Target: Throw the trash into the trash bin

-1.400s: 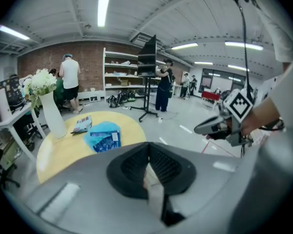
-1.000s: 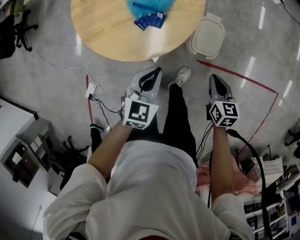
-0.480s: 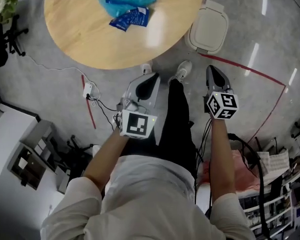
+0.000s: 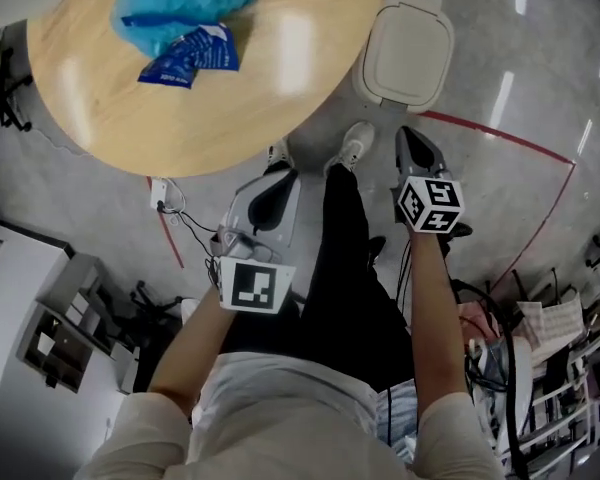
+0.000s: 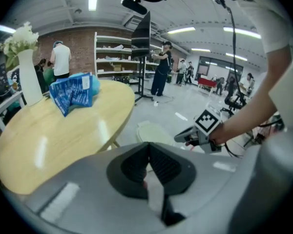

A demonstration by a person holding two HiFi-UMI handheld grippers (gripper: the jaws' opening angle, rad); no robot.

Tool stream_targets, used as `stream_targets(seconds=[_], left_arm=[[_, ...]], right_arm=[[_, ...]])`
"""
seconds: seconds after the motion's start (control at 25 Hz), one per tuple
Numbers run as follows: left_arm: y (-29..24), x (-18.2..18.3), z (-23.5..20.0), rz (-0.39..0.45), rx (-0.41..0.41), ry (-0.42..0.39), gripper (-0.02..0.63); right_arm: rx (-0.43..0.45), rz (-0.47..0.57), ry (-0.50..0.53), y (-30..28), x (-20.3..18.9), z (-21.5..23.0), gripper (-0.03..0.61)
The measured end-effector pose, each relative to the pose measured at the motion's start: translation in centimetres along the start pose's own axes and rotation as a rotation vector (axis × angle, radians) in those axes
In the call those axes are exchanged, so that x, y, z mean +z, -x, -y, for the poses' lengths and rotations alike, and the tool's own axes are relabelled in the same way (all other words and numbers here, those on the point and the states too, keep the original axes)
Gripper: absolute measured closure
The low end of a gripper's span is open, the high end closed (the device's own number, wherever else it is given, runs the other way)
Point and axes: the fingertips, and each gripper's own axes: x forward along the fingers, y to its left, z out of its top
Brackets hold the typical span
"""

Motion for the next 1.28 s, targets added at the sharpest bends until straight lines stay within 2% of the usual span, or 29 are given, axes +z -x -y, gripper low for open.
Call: stream_targets(seconds=[0.24, 0.56, 0.72, 0.92, 1.12, 1.28], left_arm=[[-2.4, -4.0, 2.2, -0.051, -0.046, 0.028, 0.607], [-4.3, -6.6, 2.8, -0.083, -0.07, 0.017, 0.607], [-4.8, -7.0, 3.0, -0.08, -0.072, -0.006, 0.607], [-5.0, -7.7, 3.2, -0.081, -0.076, 0.002, 0.607], [-5.0, -8.2, 2.8, -0.079, -0.068, 0.0, 0.607], [-4.9, -9.1, 3.0, -0.094, -0.069, 0.023, 0.607]], right_arm=[[-0.007, -0.053, -0.018, -4.0, -4.2, 2.0, 0.578], [-0.047, -0.104, -0.043, -8.1, -8.1, 4.7, 0.577], [-0.075, -0.121, -0.044, -9.0, -9.0, 5.9, 0.578], [-0.102, -0.131, -0.048, -9.6, -9.4, 7.0, 0.578], [-0.103, -0.159, 0.002, -10.0, -9.8, 7.0, 0.578], [-0.146, -0.194, 0.059, -10.3, -10.2, 7.0, 0.577]])
